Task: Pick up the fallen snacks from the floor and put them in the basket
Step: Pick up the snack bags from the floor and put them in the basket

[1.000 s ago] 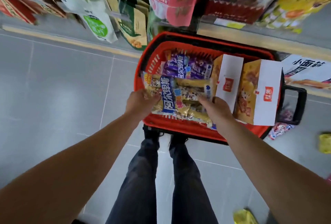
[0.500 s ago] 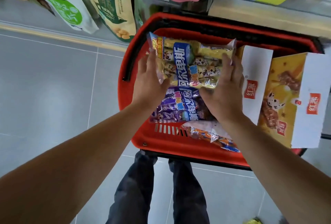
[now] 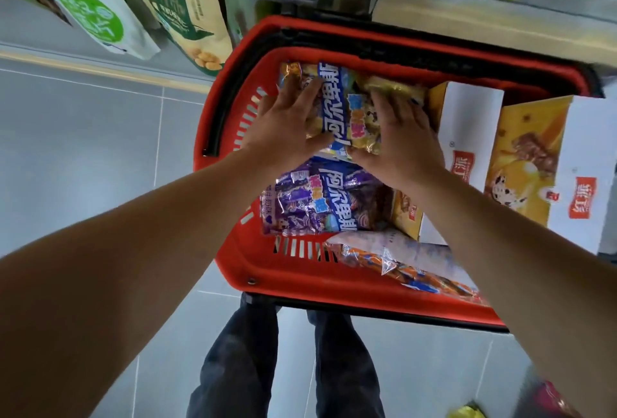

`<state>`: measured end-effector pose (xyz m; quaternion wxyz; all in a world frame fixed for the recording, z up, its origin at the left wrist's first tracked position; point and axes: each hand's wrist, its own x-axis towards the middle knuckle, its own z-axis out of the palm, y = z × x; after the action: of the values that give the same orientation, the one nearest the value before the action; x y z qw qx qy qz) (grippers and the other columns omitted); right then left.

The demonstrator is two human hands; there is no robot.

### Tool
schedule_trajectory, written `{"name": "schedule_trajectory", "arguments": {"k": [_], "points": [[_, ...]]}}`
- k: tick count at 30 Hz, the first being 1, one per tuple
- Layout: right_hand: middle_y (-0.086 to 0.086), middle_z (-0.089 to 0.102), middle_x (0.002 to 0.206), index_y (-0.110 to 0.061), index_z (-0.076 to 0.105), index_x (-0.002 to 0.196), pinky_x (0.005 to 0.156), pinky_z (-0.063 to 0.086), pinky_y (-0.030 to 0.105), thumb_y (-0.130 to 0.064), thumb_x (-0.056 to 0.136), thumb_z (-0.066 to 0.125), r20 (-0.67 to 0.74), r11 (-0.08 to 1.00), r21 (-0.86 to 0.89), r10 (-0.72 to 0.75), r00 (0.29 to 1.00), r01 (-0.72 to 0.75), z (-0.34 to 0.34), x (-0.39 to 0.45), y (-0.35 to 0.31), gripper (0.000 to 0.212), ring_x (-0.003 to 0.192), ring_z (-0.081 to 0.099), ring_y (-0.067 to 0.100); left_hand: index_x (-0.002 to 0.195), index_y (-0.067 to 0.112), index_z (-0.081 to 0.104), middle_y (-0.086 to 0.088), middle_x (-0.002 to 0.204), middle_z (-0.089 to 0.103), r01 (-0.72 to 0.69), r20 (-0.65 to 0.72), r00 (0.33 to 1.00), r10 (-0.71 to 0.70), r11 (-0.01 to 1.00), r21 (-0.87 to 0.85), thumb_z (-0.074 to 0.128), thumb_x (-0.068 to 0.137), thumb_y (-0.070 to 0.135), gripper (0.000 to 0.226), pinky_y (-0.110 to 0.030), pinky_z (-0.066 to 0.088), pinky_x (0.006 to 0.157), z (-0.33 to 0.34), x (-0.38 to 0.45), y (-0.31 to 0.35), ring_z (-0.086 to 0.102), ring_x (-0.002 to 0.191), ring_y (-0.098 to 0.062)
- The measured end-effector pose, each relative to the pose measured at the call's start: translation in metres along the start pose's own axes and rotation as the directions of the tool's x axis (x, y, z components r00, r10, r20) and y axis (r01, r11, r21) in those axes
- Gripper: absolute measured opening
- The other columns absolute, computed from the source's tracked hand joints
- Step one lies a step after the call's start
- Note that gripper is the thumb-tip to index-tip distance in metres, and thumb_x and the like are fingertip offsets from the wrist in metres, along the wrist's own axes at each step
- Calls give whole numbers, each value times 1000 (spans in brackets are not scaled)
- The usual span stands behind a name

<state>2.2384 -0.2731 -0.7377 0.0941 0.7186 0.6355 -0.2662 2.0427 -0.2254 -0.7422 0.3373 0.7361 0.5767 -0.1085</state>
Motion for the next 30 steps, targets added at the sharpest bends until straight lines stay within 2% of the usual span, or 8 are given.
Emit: {"name": "schedule_trajectory", "arguments": {"k": [6,10,12,14,20,24,28,30], "points": [[7,13,165,-26,8,159,122,20,55,-60,80,70,38,999,26,-24,999,23,-12,-9,1,107,152,10,35,155,39,-4,-3,165,-10,37,38,999,-37,999,-3,61,86,58,97,-53,22,118,-5,-9,9,5,149,-41],[8,21,162,-22,23,155,113,35,51,-50,80,74,-16,994,108,8,1000,-7,-50,-44,-11,95,147,23,36,156,32,10,-7,164,10,26,-28,999,-27,999,-45,67,83,52,95,-50,24,118,-34,-36,20,14,148,-38],[9,26,159,-18,29,152,111,37,47,-44,84,74,6,991,131,40,999,-40,-68,-66,-18,86,142,31,36,155,23,22,-8,158,31,-18,-50,999,16,999,-44,65,86,49,85,-48,32,114,-51,-57,28,30,143,-35],[11,31,157,-18,30,152,112,38,46,-39,85,72,20,986,145,83,996,-85,-86,-97,-23,82,140,36,37,152,17,28,-9,152,41,-75,-19,997,75,996,-45,63,88,47,79,-45,38,110,-69,-86,39,40,138,-33],[9,31,159,-18,30,154,113,38,47,-45,89,64,25,944,203,259,965,-259,-146,-220,-51,78,143,33,34,152,14,30,-8,153,40,-279,95,956,276,960,18,62,90,48,77,-37,38,109,-145,-173,79,43,137,-26],[7,28,161,-17,29,156,119,30,44,-43,89,67,-26,879,308,391,920,-364,-179,-309,-62,81,149,25,29,152,14,31,-10,153,39,-415,144,905,401,906,85,63,91,47,77,-36,35,109,-192,-221,120,41,138,-28],[5,33,158,-22,32,153,111,40,43,-41,88,65,-56,758,412,575,816,-506,-187,-394,-64,76,144,31,29,149,11,38,-10,151,42,-542,204,832,516,834,105,63,92,44,70,-36,36,107,-206,-269,171,43,136,-28],[5,36,156,-22,36,151,110,42,41,-39,87,65,-76,715,452,626,776,-533,-183,-423,-65,73,142,33,30,151,14,35,-8,153,41,-581,237,802,548,808,97,62,92,45,72,-36,36,107,-203,-290,189,43,136,-26]]}}
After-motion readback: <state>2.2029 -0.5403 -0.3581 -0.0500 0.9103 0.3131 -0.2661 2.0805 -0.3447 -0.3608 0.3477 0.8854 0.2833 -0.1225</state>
